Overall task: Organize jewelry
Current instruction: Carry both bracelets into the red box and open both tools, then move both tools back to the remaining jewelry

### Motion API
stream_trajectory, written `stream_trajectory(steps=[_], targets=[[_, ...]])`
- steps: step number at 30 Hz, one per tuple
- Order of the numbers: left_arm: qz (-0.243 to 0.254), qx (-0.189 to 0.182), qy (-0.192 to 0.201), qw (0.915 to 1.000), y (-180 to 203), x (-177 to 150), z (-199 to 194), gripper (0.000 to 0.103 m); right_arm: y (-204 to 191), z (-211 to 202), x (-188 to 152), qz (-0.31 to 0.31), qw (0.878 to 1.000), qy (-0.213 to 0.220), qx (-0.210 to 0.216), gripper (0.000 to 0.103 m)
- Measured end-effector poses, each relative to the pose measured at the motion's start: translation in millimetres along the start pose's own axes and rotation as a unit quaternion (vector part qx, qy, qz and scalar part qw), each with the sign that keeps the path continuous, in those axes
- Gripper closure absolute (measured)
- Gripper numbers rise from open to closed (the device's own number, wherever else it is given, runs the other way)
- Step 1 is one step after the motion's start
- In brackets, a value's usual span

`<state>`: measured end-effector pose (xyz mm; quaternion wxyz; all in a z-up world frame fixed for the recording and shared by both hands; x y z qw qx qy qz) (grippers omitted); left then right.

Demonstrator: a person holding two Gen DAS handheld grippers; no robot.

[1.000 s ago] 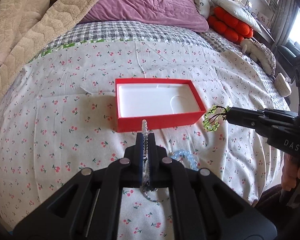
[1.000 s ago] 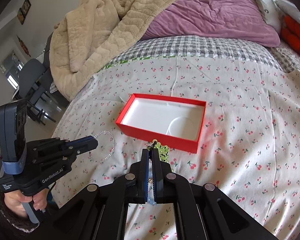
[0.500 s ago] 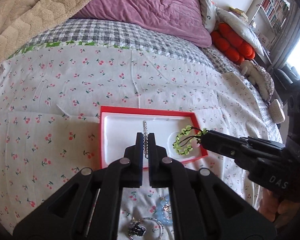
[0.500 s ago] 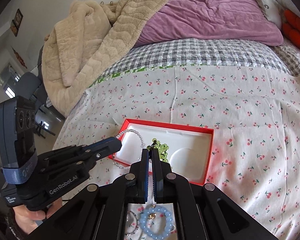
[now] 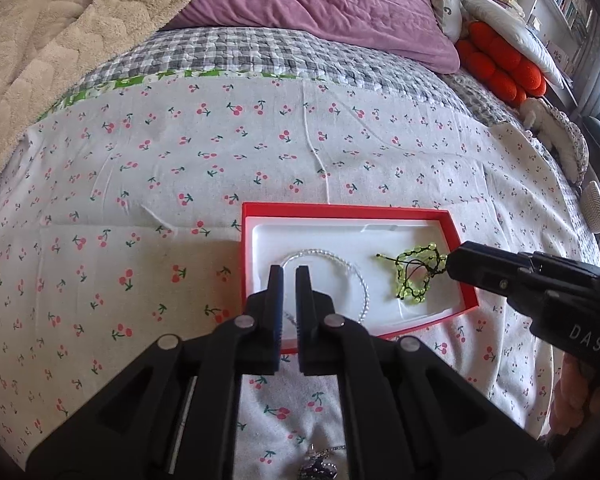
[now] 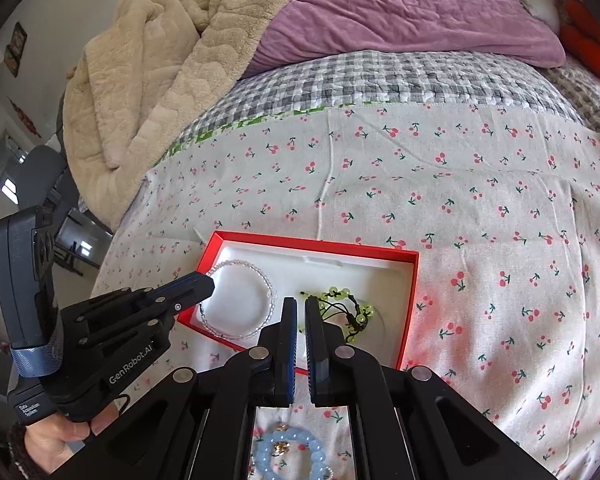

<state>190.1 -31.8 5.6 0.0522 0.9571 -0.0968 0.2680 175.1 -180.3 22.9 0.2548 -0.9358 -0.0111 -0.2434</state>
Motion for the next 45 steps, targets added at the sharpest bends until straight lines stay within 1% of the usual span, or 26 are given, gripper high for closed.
stream_trajectory(steps=[1,2,4,6,7,8,10,11,12,13,14,16,19,21,26,30,37,42,45], targets=[[0.001,-0.003,0.001,1.0000,1.0,-0.5,-3.2,0.087,0.0,-2.0,-0.4,-0.002,1.000,0.000,-0.005,0.088],[0.004,-0.003,0.005,1.0000,1.8,-1.1,-7.6,0.076,-1.0,-4.2,-0.8,-0.006,1.000,0.000,-0.008,0.088],[0.012,0.002,0.016,0.9998,4.2,-3.0,-16.5,0.065,-3.0,-9.2,-2.8,-0.013,1.000,0.000,-0.012,0.087],[0.020,0.006,0.021,0.9995,4.5,-6.5,-23.9,0.061,-4.7,-14.1,-5.0,-0.019,1.000,0.001,-0.015,0.086],[0.022,0.008,0.021,0.9995,3.8,-8.9,-27.1,0.057,-5.5,-16.8,-6.8,-0.021,1.000,0.001,-0.016,0.085],[0.022,0.010,0.020,0.9995,2.7,-11.9,-29.9,0.050,-6.2,-19.2,-8.7,-0.022,1.000,0.001,-0.017,0.084],[0.019,0.014,0.021,0.9995,-0.7,-18.2,-35.8,0.041,-7.9,-24.3,-13.4,-0.025,1.000,0.001,-0.018,0.081],[0.019,0.018,0.020,0.9995,-2.5,-21.6,-38.4,0.037,-9.2,-26.6,-16.2,-0.027,0.999,0.001,-0.019,0.075],[0.020,0.021,0.019,0.9994,-4.1,-24.9,-40.4,0.036,-10.7,-28.8,-19.4,-0.029,0.999,0.001,-0.020,0.070],[0.022,0.024,0.016,0.9993,-5.8,-29.0,-42.7,0.034,-12.8,-31.3,-23.0,-0.033,0.999,0.003,-0.021,0.048],[0.026,0.027,0.013,0.9992,-7.4,-33.1,-44.3,0.031,-15.7,-34.2,-26.6,-0.039,0.999,0.007,-0.022,0.032],[0.035,0.038,0.009,0.9986,-11.0,-42.3,-48.2,0.024,-22.0,-37.7,-33.9,-0.055,0.998,0.006,-0.024,0.032],[0.046,0.055,0.007,0.9974,-16.9,-56.4,-54.2,0.021,-28.9,-41.2,-46.2,-0.069,0.997,-0.002,-0.025,0.032],[0.049,0.058,-0.001,0.9971,-20.0,-65.4,-55.2,0.021,-30.6,-42.7,-55.0,-0.072,0.997,-0.006,-0.026,0.031],[0.048,0.043,-0.025,0.9976,-21.3,-86.1,-55.3,0.020,-27.3,-45.3,-73.6,-0.069,0.997,-0.018,-0.030,0.029],[0.065,0.029,-0.039,0.9967,-13.9,-102.2,-54.4,0.020,-24.2,-46.0,-87.7,-0.070,0.996,-0.029,-0.037,0.028],[0.103,0.016,-0.060,0.9927,-2.7,-131.3,-48.4,0.020,-15.9,-43.0,-110.5,-0.067,0.996,-0.048,-0.043,0.027],[0.138,0.014,-0.077,0.9874,4.2,-147.4,-40.3,0.020,-12.4,-31.8,-126.2,-0.075,0.993,-0.078,-0.047,0.027],[0.143,0.004,-0.084,0.9861,7.5,-152.6,-36.9,0.020,-11.9,-23.4,-134.6,-0.085,0.990,-0.097,-0.052,0.026]])
Point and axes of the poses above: each gripper's, at about its wrist camera, not at the fingertips, and z roughly the way its jaws point, y to its right, x to its top, the point moved 3 cm from there along z, roughly the way its jaws point, and after that the axes turned 8 degrees about x, right-handed, at the moved point
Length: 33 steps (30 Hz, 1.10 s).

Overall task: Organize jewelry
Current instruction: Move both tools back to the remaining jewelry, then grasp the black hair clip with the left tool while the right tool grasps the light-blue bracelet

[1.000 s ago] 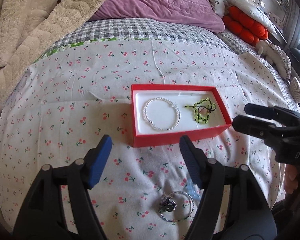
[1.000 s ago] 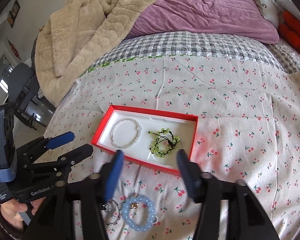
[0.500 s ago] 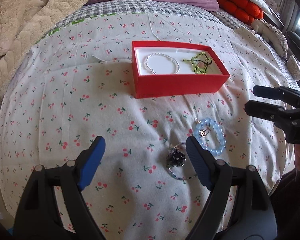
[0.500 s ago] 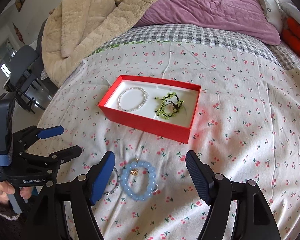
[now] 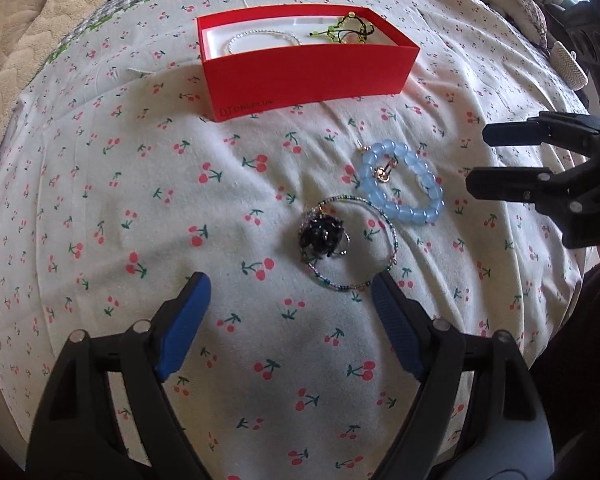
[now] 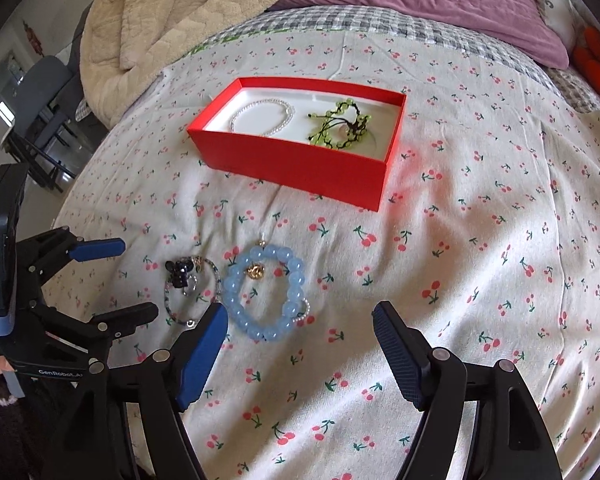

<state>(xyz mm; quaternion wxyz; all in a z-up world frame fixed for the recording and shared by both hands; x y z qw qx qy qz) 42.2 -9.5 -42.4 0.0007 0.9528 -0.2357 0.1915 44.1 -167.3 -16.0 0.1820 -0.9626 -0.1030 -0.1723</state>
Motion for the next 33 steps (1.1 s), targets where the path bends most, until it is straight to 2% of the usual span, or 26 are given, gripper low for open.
stream_trajectory(steps=[3,6,8,15,18,20,25,29,33], targets=[[0.002,-0.010,0.012,0.9999,2.9,0.7,-0.5,0.021,1.6,10.4,-3.8,-0.001,1.000,-0.018,-0.005,0.026],[0.014,-0.012,0.021,0.9996,7.9,4.8,1.9,0.031,4.9,18.2,-4.7,0.004,1.000,-0.027,-0.010,0.026],[0.023,-0.011,0.023,0.9994,10.5,6.5,5.6,0.042,6.4,21.4,-4.4,0.005,1.000,-0.027,-0.011,0.027],[0.030,-0.020,0.029,0.9989,14.7,13.5,15.7,0.059,5.1,29.8,1.2,-0.014,1.000,-0.018,-0.016,0.027],[0.033,-0.019,0.030,0.9988,16.5,15.1,19.2,0.069,3.3,37.1,4.5,-0.030,0.999,-0.012,-0.027,0.032],[0.033,-0.018,0.031,0.9988,16.7,15.9,19.4,0.075,2.1,43.1,6.3,-0.042,0.999,-0.010,-0.032,0.040],[0.034,-0.018,0.032,0.9988,16.3,15.8,19.6,0.075,-0.6,50.6,12.3,-0.057,0.997,-0.001,-0.043,0.048],[0.031,-0.017,0.030,0.9989,16.8,16.5,19.5,0.075,-5.2,57.2,12.9,-0.069,0.997,0.001,-0.043,0.062],[0.020,-0.026,0.024,0.9992,14.3,16.5,18.0,0.075,-9.7,61.2,11.2,-0.087,0.995,0.003,-0.038,0.071]])
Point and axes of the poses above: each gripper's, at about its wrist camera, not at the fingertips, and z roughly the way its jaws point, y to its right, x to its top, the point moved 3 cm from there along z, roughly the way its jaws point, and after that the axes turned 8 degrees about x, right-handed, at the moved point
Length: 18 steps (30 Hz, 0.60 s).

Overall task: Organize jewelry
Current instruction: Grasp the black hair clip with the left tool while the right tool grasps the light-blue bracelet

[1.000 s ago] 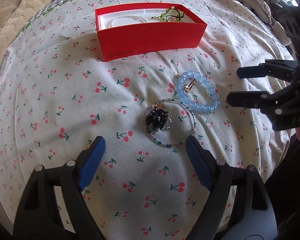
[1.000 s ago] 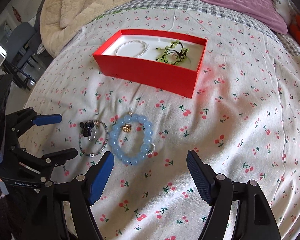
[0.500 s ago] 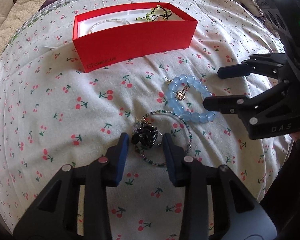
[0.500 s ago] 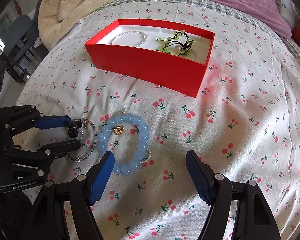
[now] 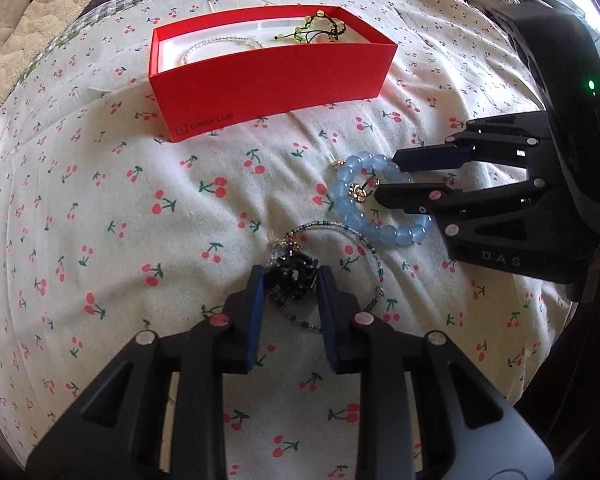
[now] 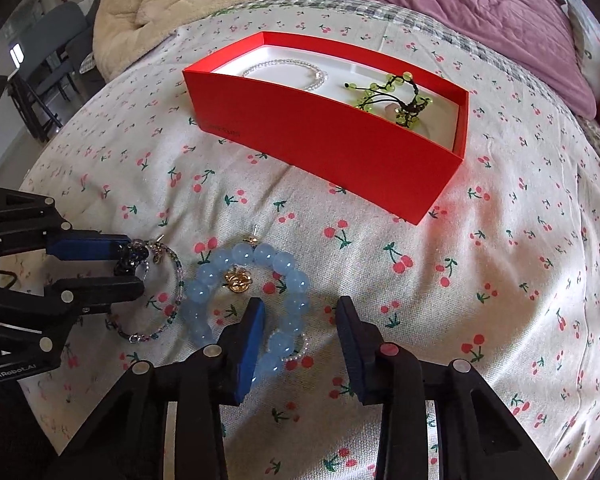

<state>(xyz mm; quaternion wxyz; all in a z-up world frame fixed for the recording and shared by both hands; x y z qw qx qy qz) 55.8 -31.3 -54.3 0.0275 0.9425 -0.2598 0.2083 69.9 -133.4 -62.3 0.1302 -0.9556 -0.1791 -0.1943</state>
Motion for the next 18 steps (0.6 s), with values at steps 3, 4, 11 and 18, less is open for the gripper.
stream_trajectory(steps=[3,4,11,18], targets=[[-0.007,-0.002,0.001,1.0000,-2.4,-1.4,-2.9,0.076,-1.2,1.9,2.3,0.002,1.000,-0.003,0.012,0.085],[-0.009,-0.003,0.001,1.0000,-3.2,-1.2,-3.7,0.076,-2.0,2.6,2.9,0.001,1.000,-0.005,0.014,0.089],[-0.020,-0.007,0.007,0.9998,-6.1,-1.5,-13.4,0.076,-4.4,-7.7,2.9,0.007,1.000,0.006,0.011,0.091],[-0.030,-0.014,0.023,0.9992,-10.2,2.7,-28.7,0.076,-16.1,-41.7,12.3,0.002,0.999,0.042,0.025,0.091]])
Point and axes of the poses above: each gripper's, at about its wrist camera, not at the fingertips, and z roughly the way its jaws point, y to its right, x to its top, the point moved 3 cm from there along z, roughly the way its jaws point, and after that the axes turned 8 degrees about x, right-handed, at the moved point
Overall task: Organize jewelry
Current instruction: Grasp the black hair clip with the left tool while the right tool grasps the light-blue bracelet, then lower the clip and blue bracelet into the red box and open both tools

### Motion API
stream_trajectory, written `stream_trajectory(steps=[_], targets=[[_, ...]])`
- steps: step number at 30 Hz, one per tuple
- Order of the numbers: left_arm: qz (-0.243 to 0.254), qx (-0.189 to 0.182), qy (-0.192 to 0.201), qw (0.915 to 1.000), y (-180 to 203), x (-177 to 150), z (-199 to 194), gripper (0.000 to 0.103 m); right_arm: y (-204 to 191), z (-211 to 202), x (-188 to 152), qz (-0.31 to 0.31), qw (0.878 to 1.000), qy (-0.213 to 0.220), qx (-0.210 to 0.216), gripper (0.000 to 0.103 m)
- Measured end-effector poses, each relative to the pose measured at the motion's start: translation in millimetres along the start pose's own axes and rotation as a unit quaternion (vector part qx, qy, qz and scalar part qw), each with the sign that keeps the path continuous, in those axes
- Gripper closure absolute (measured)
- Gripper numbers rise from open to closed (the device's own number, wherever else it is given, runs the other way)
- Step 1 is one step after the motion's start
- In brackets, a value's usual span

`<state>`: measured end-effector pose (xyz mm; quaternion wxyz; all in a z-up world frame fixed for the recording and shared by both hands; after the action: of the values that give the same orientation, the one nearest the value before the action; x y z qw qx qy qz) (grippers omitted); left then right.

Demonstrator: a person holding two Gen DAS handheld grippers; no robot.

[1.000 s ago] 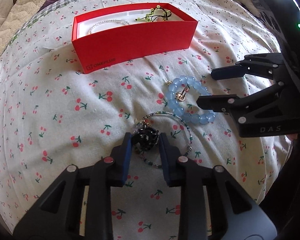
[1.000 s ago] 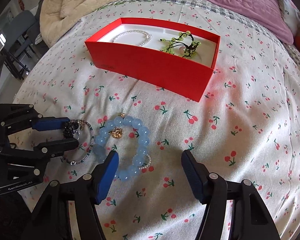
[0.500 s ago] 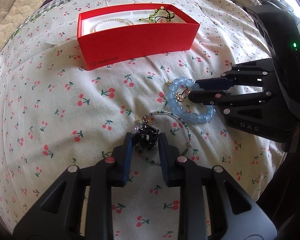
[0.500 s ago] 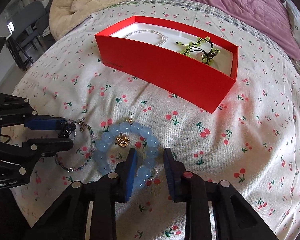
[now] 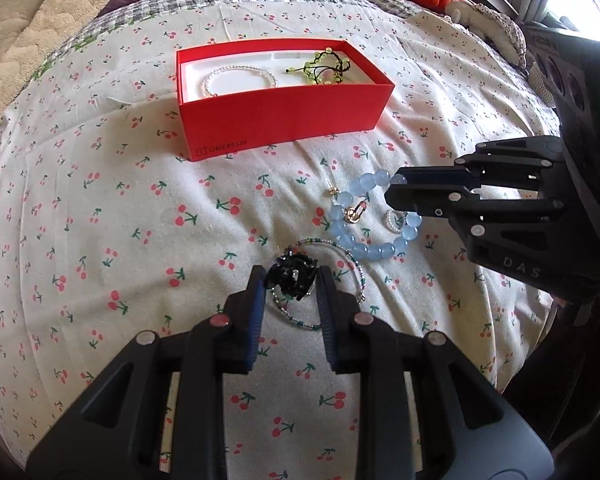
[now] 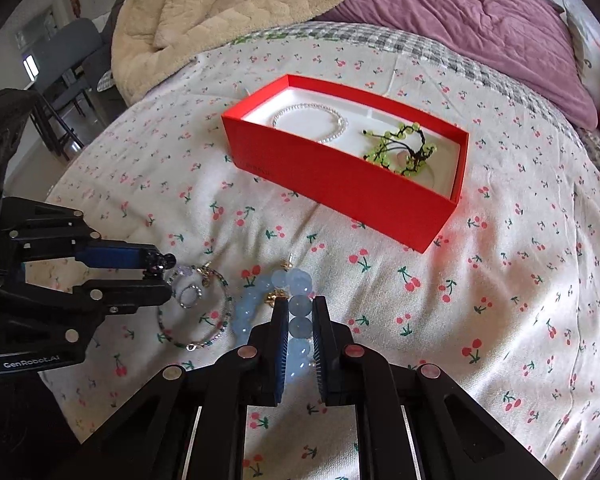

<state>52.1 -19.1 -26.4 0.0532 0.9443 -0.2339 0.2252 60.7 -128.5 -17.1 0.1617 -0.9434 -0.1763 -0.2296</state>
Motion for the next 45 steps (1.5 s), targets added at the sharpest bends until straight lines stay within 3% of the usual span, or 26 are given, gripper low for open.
stream_trajectory(steps=[10,22,33,45], targets=[[-0.021,-0.003,0.013,0.9997,-8.6,13.5,-13.4,0.076,-12.6,-31.1,13.7,0.006,0.999,0.032,0.014,0.091],[-0.049,-0.003,0.050,0.9975,-24.5,56.7,-31.5,0.076,1.3,-64.5,46.8,0.040,0.996,0.084,0.017,0.091],[-0.097,-0.007,0.059,0.9936,-41.0,94.0,-18.4,0.076,26.8,-76.1,87.8,0.083,0.988,0.127,0.013,0.091],[-0.133,-0.026,0.056,0.9892,-49.0,120.1,-1.8,0.076,34.5,-61.7,108.9,0.100,0.986,0.129,0.017,0.091]])
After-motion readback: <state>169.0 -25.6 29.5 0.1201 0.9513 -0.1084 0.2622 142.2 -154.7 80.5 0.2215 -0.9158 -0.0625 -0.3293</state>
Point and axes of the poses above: each gripper's, at about its wrist camera, not at the fingertips, and z roughly the way its jaws point, y to its right, x to its top, the point moved 3 cm from there along z, roughly the way its jaws point, and after that the axes turned 8 degrees about x, right-handed, at the moved point
